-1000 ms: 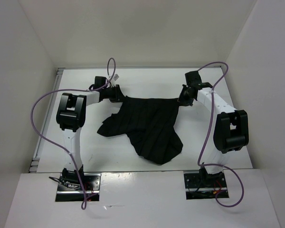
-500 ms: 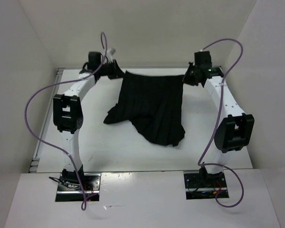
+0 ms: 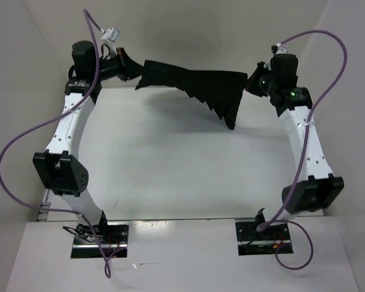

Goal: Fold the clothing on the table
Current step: Flatten the skirt out

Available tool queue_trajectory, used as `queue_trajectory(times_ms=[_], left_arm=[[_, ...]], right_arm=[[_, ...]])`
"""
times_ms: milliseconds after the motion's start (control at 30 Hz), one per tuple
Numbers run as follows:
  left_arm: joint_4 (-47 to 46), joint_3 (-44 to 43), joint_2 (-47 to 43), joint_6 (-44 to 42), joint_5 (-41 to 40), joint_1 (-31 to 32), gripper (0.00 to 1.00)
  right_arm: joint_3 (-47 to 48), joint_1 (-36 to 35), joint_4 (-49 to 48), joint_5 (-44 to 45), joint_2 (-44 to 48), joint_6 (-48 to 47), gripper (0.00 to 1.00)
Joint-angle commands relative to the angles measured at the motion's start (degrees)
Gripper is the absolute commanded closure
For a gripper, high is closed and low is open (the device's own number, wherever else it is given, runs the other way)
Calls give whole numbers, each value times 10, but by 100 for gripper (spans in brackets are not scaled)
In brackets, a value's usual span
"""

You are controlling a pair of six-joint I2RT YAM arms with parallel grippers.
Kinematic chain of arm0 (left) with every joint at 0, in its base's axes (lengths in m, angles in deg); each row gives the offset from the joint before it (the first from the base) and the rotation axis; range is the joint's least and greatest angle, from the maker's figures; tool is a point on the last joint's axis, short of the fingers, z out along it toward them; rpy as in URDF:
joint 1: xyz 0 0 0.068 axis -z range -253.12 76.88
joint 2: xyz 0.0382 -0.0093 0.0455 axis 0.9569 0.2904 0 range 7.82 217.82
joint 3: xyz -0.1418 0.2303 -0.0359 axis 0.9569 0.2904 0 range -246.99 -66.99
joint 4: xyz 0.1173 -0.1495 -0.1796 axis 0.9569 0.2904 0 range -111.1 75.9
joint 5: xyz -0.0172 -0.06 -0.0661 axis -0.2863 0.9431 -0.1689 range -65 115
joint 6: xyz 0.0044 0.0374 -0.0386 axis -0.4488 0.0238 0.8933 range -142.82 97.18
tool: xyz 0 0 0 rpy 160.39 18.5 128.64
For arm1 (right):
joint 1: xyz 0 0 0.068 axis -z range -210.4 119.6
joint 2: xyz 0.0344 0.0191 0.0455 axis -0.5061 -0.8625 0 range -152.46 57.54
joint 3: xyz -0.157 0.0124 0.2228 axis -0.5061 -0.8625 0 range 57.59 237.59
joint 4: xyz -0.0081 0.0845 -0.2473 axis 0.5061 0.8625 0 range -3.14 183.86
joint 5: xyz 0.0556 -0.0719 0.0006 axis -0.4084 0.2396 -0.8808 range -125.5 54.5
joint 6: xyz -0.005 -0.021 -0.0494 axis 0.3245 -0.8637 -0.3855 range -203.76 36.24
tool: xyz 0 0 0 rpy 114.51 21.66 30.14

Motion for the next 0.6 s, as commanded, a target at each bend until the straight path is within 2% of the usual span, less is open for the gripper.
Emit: queue_trajectory(times_ms=[0,100,200,267,433,567], left_arm=[[-46,134,-127,15,20,-13,100],[-46,257,-229,15,20,-19,100],[-19,301,-303,15,20,-29,100],[4,301,-321,8,20,-29,100],[29,267,-317,1,7,-40,100],[9,267,-232,7,-7,-40,100]], right_arm=[[-80,13,-12,-4,97,-27,100],[-144,13,-19,-17,184,-39,100],[-159,7,-10,-33,263,-39,100],[-142,7,13,-38,284,-39,100],[-110,7,28,-32,283,-44,100],[-110,7,-1,-45,202,-33,100]])
